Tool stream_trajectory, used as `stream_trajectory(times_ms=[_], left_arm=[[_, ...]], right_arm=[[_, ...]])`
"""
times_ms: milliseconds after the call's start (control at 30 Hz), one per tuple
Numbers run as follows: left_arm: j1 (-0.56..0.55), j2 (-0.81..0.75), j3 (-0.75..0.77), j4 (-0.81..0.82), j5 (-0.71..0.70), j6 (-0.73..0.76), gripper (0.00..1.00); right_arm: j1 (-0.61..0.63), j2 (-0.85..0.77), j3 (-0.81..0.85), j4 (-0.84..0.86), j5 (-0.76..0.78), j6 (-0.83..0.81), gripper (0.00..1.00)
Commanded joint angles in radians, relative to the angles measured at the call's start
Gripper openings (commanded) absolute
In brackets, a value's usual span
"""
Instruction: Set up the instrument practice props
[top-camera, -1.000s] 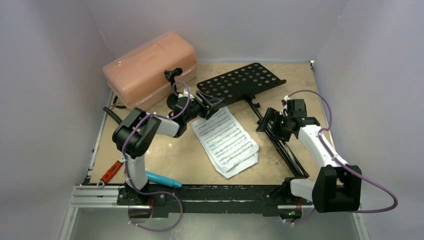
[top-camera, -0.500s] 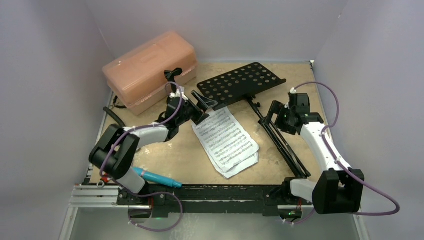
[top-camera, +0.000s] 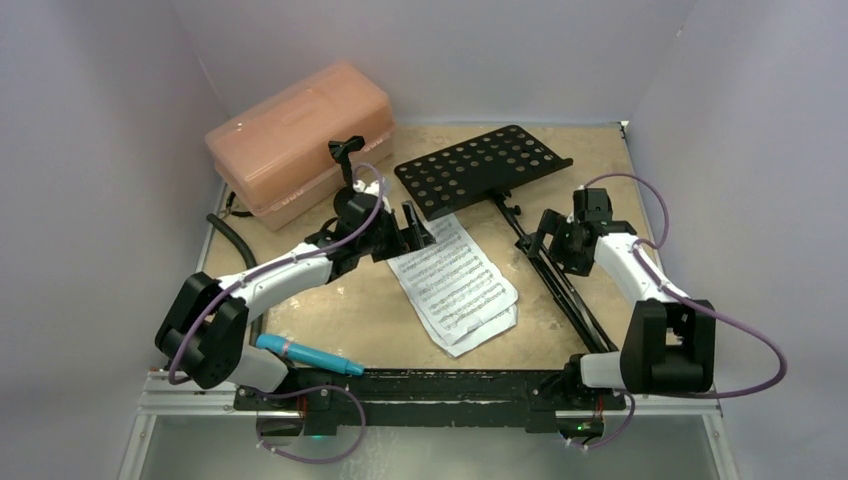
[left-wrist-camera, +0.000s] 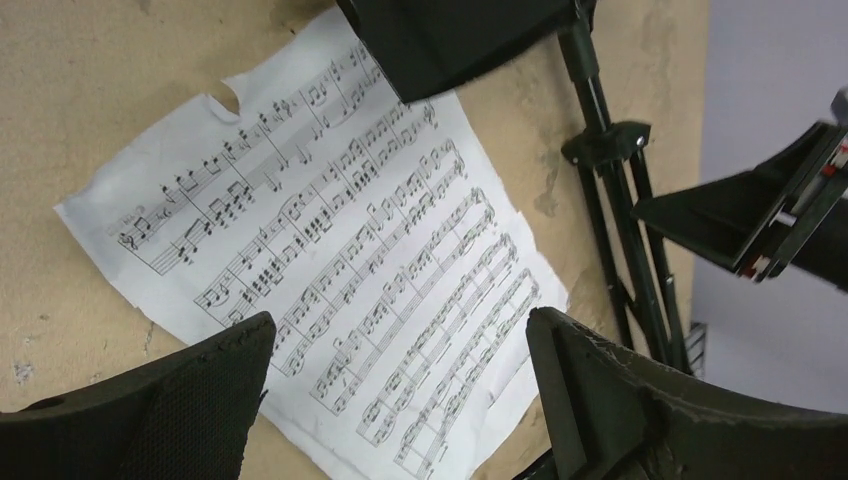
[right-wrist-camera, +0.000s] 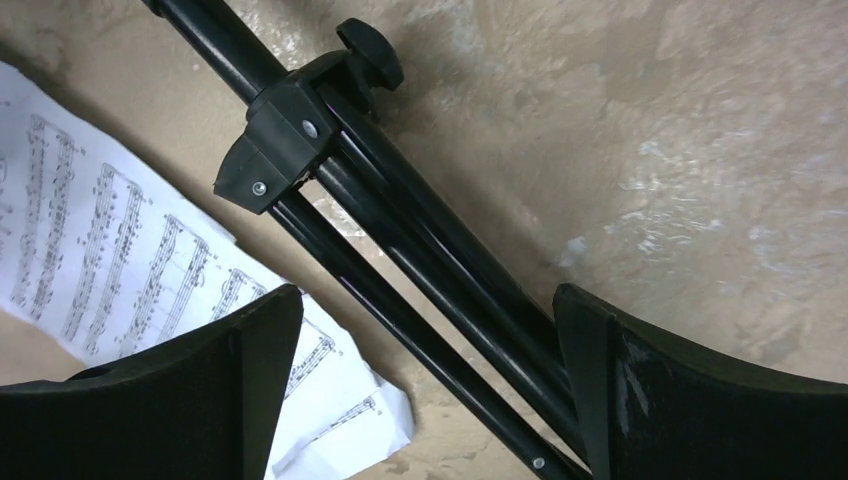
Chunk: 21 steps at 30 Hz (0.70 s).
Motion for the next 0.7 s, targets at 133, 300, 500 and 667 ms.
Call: stream_trajectory(times_ms=[133,300,500,667], left_arm=[[-0.138,0.016,0.127,-0.059,-0.093,0.121,0.95],[-0.185,0.104,0.207,-0.052,-0.074,0.124,0.94],[-0.211,0.141,0.318,-0.176,-0.198,0.189,0.95],[-0.209,0.075,0.332,-0.227,-0.352,0.235,0.99]], right_arm=[[-0.005,0.003,-0.058,0.047,-0.21,0.028,0.98],[-0.005,-0.025,-0.096,0.064,-0.264,0.056,0.96],[-0.005,-0.049,-0.109,0.077,-0.307,0.089,0.96],[-0.004,-0.054,-0.059,0.047,-0.253,0.057,0.97]])
